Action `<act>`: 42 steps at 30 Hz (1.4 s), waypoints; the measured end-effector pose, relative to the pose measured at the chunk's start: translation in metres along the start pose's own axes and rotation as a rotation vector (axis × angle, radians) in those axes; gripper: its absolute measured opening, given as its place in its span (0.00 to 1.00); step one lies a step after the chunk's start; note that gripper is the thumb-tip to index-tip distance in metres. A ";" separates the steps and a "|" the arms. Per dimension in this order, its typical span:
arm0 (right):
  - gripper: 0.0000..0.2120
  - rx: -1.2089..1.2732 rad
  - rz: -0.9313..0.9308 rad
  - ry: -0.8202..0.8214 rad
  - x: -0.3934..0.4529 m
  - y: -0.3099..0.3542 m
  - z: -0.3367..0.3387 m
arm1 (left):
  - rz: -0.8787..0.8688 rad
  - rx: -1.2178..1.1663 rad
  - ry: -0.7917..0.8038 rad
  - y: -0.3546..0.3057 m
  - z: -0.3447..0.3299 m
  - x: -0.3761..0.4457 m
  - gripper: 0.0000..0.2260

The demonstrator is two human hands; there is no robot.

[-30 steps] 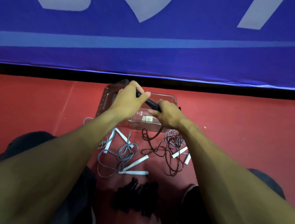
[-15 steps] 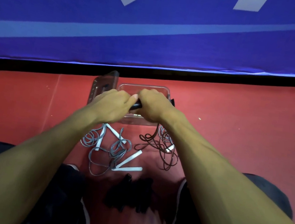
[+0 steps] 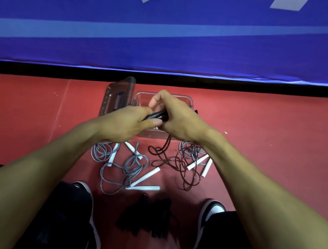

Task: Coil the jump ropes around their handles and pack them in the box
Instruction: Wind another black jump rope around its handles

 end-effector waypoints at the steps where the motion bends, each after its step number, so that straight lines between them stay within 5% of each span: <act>1: 0.16 0.012 0.002 -0.024 0.000 -0.003 0.004 | -0.016 -0.008 -0.022 -0.001 0.002 0.002 0.14; 8: 0.14 -0.072 0.054 -0.154 -0.005 -0.012 0.017 | -0.043 -0.239 -0.030 -0.001 0.015 0.005 0.16; 14: 0.08 -0.009 0.067 -0.315 -0.014 -0.010 0.025 | -0.007 -0.587 0.069 -0.016 0.008 -0.001 0.05; 23: 0.19 -0.024 -0.156 -0.394 -0.020 -0.006 0.020 | -0.132 -0.329 -0.040 -0.019 -0.005 0.005 0.04; 26: 0.18 0.197 -0.184 -0.345 -0.017 -0.007 0.016 | -0.161 -0.220 -0.127 -0.022 -0.007 0.003 0.12; 29: 0.18 0.523 -0.171 -0.327 -0.014 -0.006 0.018 | -0.094 -0.366 -0.192 -0.021 -0.008 0.006 0.16; 33: 0.14 0.663 -0.166 -0.355 -0.010 -0.004 0.015 | 0.039 -0.520 -0.251 -0.019 -0.005 0.010 0.20; 42: 0.09 0.289 -0.218 -0.455 -0.010 -0.008 0.018 | -0.044 -0.679 -0.131 -0.024 -0.004 0.003 0.08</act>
Point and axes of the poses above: each hand's wrist, its own x-axis towards the middle knuckle, its own z-axis out of the back of the hand, y = z × x, the point moved 1 cm from there along x, towards the middle knuckle, and after that the axes turned 14 degrees about -x, right-handed, at the moved point
